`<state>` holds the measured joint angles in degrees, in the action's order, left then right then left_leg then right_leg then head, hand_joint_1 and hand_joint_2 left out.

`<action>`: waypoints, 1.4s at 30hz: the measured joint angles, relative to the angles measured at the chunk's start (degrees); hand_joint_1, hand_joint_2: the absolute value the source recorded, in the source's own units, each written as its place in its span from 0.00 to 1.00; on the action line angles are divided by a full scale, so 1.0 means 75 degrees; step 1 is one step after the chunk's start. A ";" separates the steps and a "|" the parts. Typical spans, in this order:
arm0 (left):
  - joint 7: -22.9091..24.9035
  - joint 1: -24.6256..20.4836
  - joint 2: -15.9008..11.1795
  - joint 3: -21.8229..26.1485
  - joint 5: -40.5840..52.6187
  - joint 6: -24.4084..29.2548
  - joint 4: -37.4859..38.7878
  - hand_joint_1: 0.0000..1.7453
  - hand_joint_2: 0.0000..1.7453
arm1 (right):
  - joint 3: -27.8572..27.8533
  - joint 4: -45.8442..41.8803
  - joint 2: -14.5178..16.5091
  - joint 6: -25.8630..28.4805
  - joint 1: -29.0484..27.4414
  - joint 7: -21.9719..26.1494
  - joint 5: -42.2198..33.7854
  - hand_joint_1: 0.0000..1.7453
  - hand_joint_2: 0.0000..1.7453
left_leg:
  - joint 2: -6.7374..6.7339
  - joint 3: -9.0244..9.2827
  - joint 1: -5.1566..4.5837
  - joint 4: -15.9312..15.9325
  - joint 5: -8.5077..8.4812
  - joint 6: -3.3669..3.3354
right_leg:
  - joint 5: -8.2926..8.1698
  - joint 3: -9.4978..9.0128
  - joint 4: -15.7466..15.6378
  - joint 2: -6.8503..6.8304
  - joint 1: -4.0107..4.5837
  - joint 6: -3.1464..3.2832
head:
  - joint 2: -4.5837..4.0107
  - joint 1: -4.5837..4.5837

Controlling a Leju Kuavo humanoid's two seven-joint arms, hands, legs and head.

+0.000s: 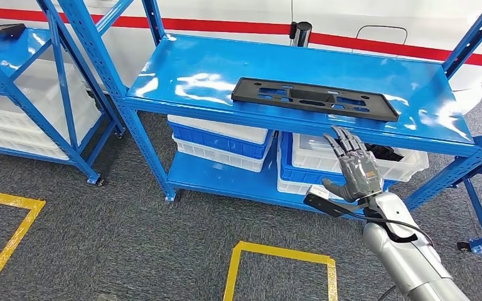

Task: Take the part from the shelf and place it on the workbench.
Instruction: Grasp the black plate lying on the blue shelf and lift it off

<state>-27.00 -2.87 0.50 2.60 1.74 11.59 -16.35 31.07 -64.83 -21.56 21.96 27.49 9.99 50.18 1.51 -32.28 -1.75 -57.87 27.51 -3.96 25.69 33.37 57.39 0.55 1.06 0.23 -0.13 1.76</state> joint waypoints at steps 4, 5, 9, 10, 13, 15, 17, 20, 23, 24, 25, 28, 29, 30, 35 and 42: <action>-0.0047 -0.0001 0.0000 -0.0002 0.0069 0.0012 0.0000 0.00 0.00 | -0.0042 -0.0023 -0.0002 0.0001 -0.0066 -0.0001 0.0043 0.00 1.00 | 0.0000 0.0000 0.0000 0.0000 0.0000 0.0000 | 0.0000 0.0000 0.0000 0.0000 0.0000 0.0000 | 0.0000 -0.0001; -0.0045 -0.0001 0.0000 -0.0003 0.0077 0.0017 0.0000 0.00 0.00 | -0.0060 -0.0031 -0.0003 0.0001 -0.0085 -0.0002 0.0055 0.00 1.00 | 0.0000 -0.0001 0.0000 0.0000 0.0000 0.0000 | 0.0000 0.0000 0.0000 0.0000 0.0000 0.0000 | 0.0000 -0.0001; 0.0001 -0.0004 0.0000 0.0002 0.0035 -0.0003 0.0000 0.00 0.00 | -0.0105 -0.0049 -0.0003 -0.0012 -0.0129 -0.0003 0.0109 0.00 1.00 | -0.0001 -0.0001 0.0000 0.0000 0.0000 0.0000 | 0.0000 0.0000 0.0000 0.0000 0.0000 0.0000 | 0.0000 -0.0001; 0.0009 -0.0005 0.0000 0.0006 0.0024 -0.0014 0.0000 0.00 0.00 | -0.0106 -0.0049 -0.0002 -0.0016 -0.0132 -0.0003 0.0116 0.00 1.00 | -0.0001 -0.0001 0.0000 0.0000 0.0000 0.0000 | 0.0000 0.0000 0.0000 0.0000 0.0000 0.0000 | 0.0000 -0.0001; 0.0042 -0.0009 0.0000 0.0020 0.0019 -0.0060 0.0000 0.00 0.00 | -0.0109 -0.0049 0.0001 -0.0017 -0.0139 -0.0002 0.0141 0.00 1.00 | 0.0000 -0.0001 0.0000 0.0000 0.0000 0.0000 | 0.0000 0.0000 0.0000 0.0000 -0.0001 0.0000 | 0.0000 -0.0001; 0.0076 -0.0016 0.0000 0.0024 0.0019 -0.0090 0.0000 0.00 0.00 | -0.0111 -0.0049 0.0004 -0.0016 -0.0153 -0.0002 0.0157 0.00 1.00 | -0.0001 -0.0001 0.0000 0.0000 0.0000 0.0000 | 0.0000 0.0000 0.0000 0.0000 -0.0001 0.0000 | 0.0000 -0.0001; 0.0108 -0.0022 0.0000 0.0026 0.0019 -0.0097 0.0000 0.00 0.00 | -0.0113 -0.0050 0.0009 -0.0016 -0.0169 -0.0005 0.0167 0.00 1.00 | -0.0001 -0.0001 0.0000 0.0000 0.0000 0.0000 | 0.0000 0.0000 0.0000 0.0001 -0.0001 0.0000 | 0.0000 -0.0001; 0.0145 -0.0025 0.0000 0.0026 0.0019 -0.0097 0.0000 0.00 0.00 | -0.0117 -0.0051 0.0018 -0.0016 -0.0180 -0.0011 0.0183 0.00 1.00 | -0.0001 0.0000 0.0000 0.0000 0.0000 0.0000 | 0.0000 0.0000 0.0000 0.0001 -0.0001 0.0000 | 0.0000 -0.0001; 0.0152 -0.0026 0.0000 0.0026 0.0019 -0.0103 0.0000 0.00 0.00 | -0.0122 -0.0052 0.0033 -0.0016 -0.0189 -0.0012 0.0187 0.00 1.00 | -0.0001 0.0000 0.0000 0.0000 0.0000 0.0000 | 0.0000 0.0000 0.0000 0.0001 0.0000 0.0000 | 0.0000 0.0000; 0.0153 -0.0026 0.0000 0.0026 0.0019 -0.0107 0.0000 0.00 0.00 | -0.0126 -0.0052 0.0037 -0.0016 -0.0194 -0.0012 0.0188 0.00 1.00 | -0.0001 0.0000 0.0000 0.0000 0.0000 0.0000 | 0.0000 0.0000 0.0000 0.0001 0.0000 0.0000 | 0.0000 0.0001; 0.0153 -0.0026 0.0000 0.0026 0.0019 -0.0112 0.0000 0.00 0.00 | -0.0130 -0.0052 0.0041 -0.0017 -0.0201 -0.0012 0.0189 0.00 1.00 | -0.0001 0.0000 0.0000 0.0000 0.0000 0.0000 | 0.0000 0.0000 0.0000 0.0001 0.0000 0.0000 | 0.0000 0.0000; 0.0153 -0.0026 0.0000 0.0026 0.0020 -0.0128 0.0000 0.00 0.00 | -0.0140 -0.0052 0.0047 -0.0023 -0.0221 -0.0019 0.0212 0.00 1.00 | -0.0001 0.0000 0.0000 0.0000 0.0000 0.0000 | 0.0000 0.0000 0.0000 0.0001 0.0000 0.0000 | 0.0000 -0.0001; 0.0153 -0.0026 0.0000 0.0027 0.0021 -0.0134 0.0000 0.00 0.00 | -0.0145 -0.0052 0.0047 -0.0026 -0.0227 -0.0021 0.0227 0.00 1.00 | -0.0001 0.0000 0.0000 0.0000 0.0000 0.0000 | 0.0000 0.0000 0.0000 0.0001 0.0000 0.0000 | 0.0000 -0.0001; 0.0154 -0.0026 0.0000 0.0027 0.0023 -0.0139 0.0000 0.00 0.00 | -0.0150 -0.0053 0.0048 -0.0028 -0.0233 -0.0024 0.0243 0.00 1.00 | -0.0001 0.0000 0.0000 0.0000 0.0000 0.0000 | 0.0000 0.0000 0.0000 0.0001 0.0000 0.0000 | 0.0000 -0.0001; 0.0156 -0.0026 0.0000 0.0027 0.0031 -0.0144 0.0000 0.00 0.00 | -0.0159 -0.0081 0.0048 -0.0031 -0.0264 -0.0051 0.0274 0.00 1.00 | -0.0002 0.0000 0.0000 0.0000 0.0000 0.0000 | 0.0000 0.0000 0.0000 0.0002 0.0000 0.0000 | 0.0000 0.0000; 0.0156 -0.0026 0.0001 0.0026 0.0031 -0.0144 0.0000 0.00 0.00 | -0.0159 -0.0095 0.0048 -0.0031 -0.0270 -0.0064 0.0280 0.00 1.00 | -0.0002 0.0000 0.0000 0.0000 0.0000 0.0000 | 0.0000 0.0000 0.0000 0.0002 0.0000 0.0000 | 0.0000 0.0000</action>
<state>-25.83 -3.06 0.51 2.80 1.97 10.51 -16.35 29.88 -65.55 -21.20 21.72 25.47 9.51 52.28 1.49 -32.28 -1.76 -57.87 27.51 -3.96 25.69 33.37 57.39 0.56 1.05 0.23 -0.13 1.76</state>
